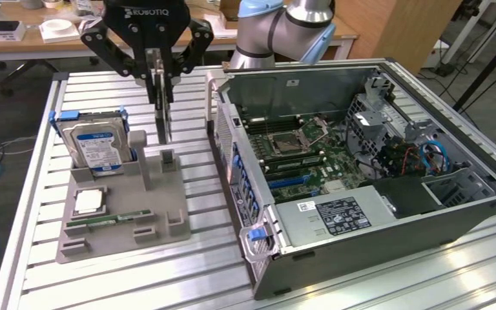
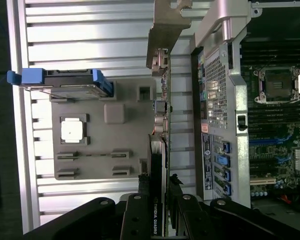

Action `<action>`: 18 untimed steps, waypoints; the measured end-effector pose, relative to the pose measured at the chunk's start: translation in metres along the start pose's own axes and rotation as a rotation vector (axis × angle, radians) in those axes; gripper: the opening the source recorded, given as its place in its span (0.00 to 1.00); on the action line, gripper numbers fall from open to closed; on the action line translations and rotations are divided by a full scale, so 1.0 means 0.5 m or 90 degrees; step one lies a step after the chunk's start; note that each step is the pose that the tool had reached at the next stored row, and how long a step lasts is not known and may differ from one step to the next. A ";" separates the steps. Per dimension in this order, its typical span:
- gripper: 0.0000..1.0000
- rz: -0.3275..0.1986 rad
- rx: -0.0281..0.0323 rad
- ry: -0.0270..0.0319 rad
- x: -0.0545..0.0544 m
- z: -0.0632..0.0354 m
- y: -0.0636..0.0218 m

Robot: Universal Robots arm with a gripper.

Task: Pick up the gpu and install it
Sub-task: 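Pick up the gpu and move the gpu toward the slot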

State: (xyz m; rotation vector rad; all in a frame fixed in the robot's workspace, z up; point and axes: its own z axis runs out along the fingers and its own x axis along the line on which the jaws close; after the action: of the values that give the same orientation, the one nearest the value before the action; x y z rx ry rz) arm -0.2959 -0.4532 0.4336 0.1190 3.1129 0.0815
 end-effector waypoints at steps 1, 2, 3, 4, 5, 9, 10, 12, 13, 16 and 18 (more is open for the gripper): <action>0.26 0.000 0.0000 0.0000 -0.004 0.000 0.000; 0.26 0.000 0.0000 0.0001 -0.009 0.000 0.001; 0.26 0.000 0.0001 0.0001 -0.014 0.000 0.001; 0.26 0.000 0.0001 0.0002 -0.021 0.000 0.002; 0.26 0.000 0.0002 0.0004 -0.029 0.001 0.002; 0.26 0.000 0.0001 0.0012 -0.062 0.002 0.005; 0.26 0.000 0.0002 0.0015 -0.069 0.002 0.005; 0.26 0.000 0.0003 0.0020 -0.083 0.002 0.006; 0.26 0.000 0.0002 0.0023 -0.089 0.002 0.007; 0.26 0.000 0.0003 0.0029 -0.106 0.003 0.008; 0.26 0.000 0.0003 0.0029 -0.107 0.003 0.008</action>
State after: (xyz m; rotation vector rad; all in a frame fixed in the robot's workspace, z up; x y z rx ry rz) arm -0.2422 -0.4533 0.4337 0.1193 3.1175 0.0812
